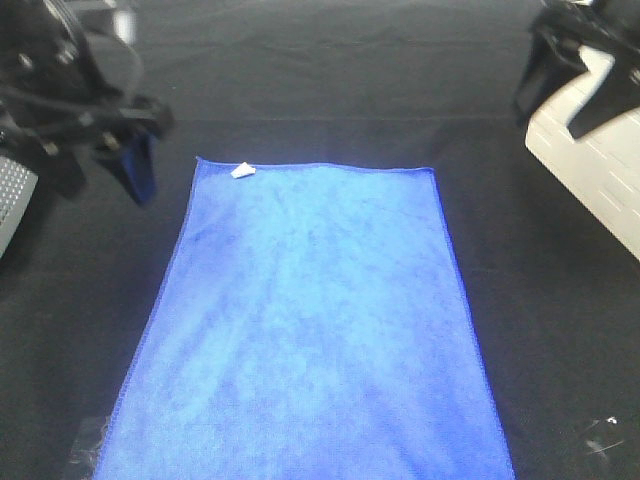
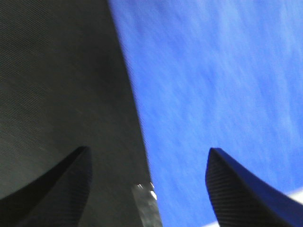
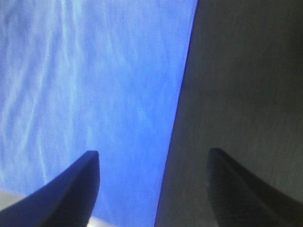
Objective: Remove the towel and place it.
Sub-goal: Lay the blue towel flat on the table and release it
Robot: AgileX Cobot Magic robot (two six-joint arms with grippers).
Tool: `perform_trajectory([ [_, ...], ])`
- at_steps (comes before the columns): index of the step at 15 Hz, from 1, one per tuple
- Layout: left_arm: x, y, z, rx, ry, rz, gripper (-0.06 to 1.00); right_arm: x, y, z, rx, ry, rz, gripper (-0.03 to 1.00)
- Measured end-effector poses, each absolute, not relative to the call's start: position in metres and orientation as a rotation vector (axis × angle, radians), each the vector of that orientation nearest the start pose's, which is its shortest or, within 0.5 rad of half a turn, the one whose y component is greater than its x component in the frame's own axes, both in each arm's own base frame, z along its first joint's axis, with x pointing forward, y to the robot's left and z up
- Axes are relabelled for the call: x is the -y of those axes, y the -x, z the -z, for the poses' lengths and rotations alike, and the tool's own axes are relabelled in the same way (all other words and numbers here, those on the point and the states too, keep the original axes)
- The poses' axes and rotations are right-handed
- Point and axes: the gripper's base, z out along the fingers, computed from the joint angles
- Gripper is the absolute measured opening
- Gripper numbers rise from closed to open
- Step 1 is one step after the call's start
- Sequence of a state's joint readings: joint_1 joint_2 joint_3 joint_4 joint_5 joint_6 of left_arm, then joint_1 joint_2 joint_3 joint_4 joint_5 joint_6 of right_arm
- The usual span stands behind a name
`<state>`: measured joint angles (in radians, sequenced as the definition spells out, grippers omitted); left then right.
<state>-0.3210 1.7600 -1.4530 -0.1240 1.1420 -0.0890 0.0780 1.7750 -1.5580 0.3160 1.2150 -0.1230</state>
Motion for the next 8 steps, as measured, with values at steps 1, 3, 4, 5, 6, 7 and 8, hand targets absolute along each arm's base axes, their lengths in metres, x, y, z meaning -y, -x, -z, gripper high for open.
perform_trajectory([
  [1,0.114,-0.35,-0.276,-2.914,-0.248,0.234,0.63,-0.056,-0.378,-0.299,-2.849,0.182,-0.438,0.63],
  [3,0.103,-0.376,-0.275,-2.89,-0.192,0.229,0.63,-0.058,-0.399,-0.293,-2.837,0.184,-0.437,0.63],
  [4,0.1,-0.389,-0.269,-2.891,-0.171,0.226,0.63,-0.058,-0.406,-0.29,-2.835,0.183,-0.439,0.63],
  [5,0.098,-0.401,-0.262,-2.895,-0.162,0.223,0.63,-0.06,-0.41,-0.287,-2.832,0.195,-0.455,0.63],
  [6,0.096,-0.414,-0.255,-2.894,-0.154,0.22,0.63,-0.063,-0.415,-0.282,-2.829,0.221,-0.49,0.63],
  [7,0.094,-0.431,-0.242,-2.897,-0.152,0.217,0.63,-0.066,-0.425,-0.272,-2.828,0.247,-0.54,0.63],
  [8,0.092,-0.446,-0.233,-2.893,-0.145,0.214,0.63,-0.068,-0.434,-0.263,-2.832,0.251,-0.56,0.63],
])
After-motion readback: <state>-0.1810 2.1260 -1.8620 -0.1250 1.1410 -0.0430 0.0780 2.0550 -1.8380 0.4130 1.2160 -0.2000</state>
